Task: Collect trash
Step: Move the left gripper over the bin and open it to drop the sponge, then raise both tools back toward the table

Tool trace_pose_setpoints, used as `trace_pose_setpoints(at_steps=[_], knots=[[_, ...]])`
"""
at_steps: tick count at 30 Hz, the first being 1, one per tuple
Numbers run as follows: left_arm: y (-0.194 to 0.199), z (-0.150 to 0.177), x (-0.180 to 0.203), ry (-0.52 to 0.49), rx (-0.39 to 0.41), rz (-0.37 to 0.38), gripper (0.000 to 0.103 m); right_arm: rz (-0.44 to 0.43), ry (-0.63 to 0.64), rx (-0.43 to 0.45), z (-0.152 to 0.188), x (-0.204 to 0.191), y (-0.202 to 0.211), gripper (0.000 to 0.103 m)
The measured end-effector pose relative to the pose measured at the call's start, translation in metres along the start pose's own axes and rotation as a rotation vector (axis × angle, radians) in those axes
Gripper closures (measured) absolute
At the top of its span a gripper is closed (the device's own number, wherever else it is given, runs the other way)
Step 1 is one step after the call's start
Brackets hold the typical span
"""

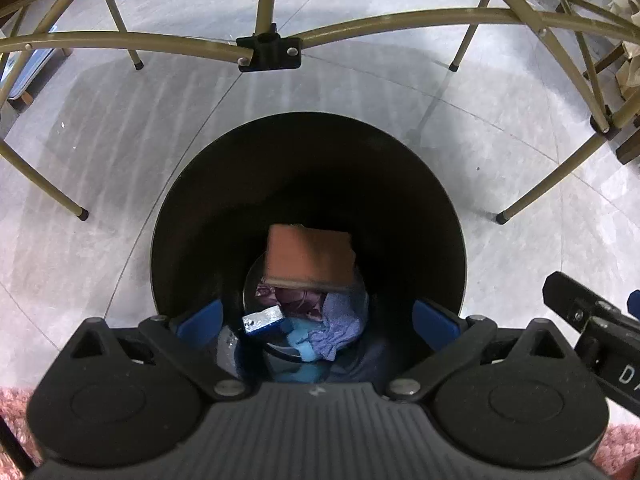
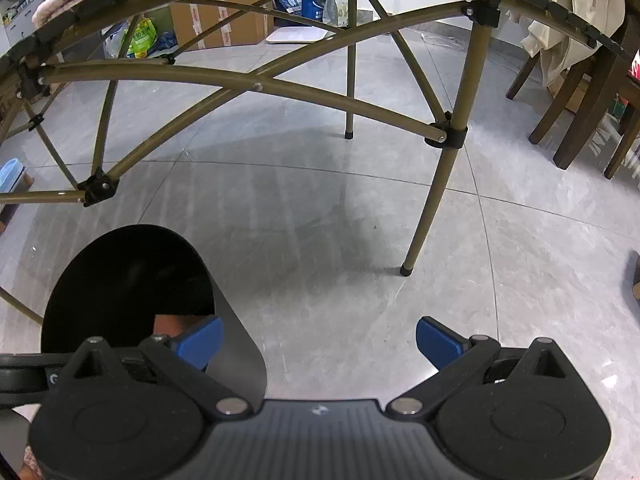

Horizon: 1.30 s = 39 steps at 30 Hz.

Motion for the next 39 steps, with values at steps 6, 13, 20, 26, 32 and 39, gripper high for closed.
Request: trace_pose_setpoints(at_steps=[6, 13, 20, 26, 32, 39], knots=[[-0.001, -0.001, -0.003, 0.005, -0.002, -0.005, 0.000, -0.001, 0.000, -0.002, 0.000, 0.000, 0.000, 0.000], [-0.002, 0.000, -0.003, 0.005, -0.006, -0.006, 0.000, -0.001, 0.000, -0.002, 0.000, 0.000, 0.000, 0.000], [0.004, 0.001, -0.001, -0.003, 0.018, -0.005, 0.000, -0.001, -0.004, 0.005, 0.000, 0.000, 0.001, 0.000], [0.018, -0.003, 0.001, -0.020, 0.075, -0.009, 0.000, -0.009, 0.003, 0.041, -0.003, 0.000, 0.009, 0.000], [0.039, -0.009, 0.003, -0.048, 0.172, -0.018, 0.000, 0.001, 0.009, 0.119, -0.011, 0.003, 0.024, 0.000], [0.071, -0.016, 0.008, -0.098, 0.340, -0.077, 0.000, 0.009, 0.006, 0.264, -0.022, 0.007, 0.050, 0.000]])
Point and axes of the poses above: each gripper's, at about its wrist camera, not at the fingertips, and y roughly against the way its jaws point, x to its right, z to its underside, the point moved 2 cm from there along -y, roughly the way its jaws point, and after that the axes turned 7 degrees about z, right-handed, at the moved point
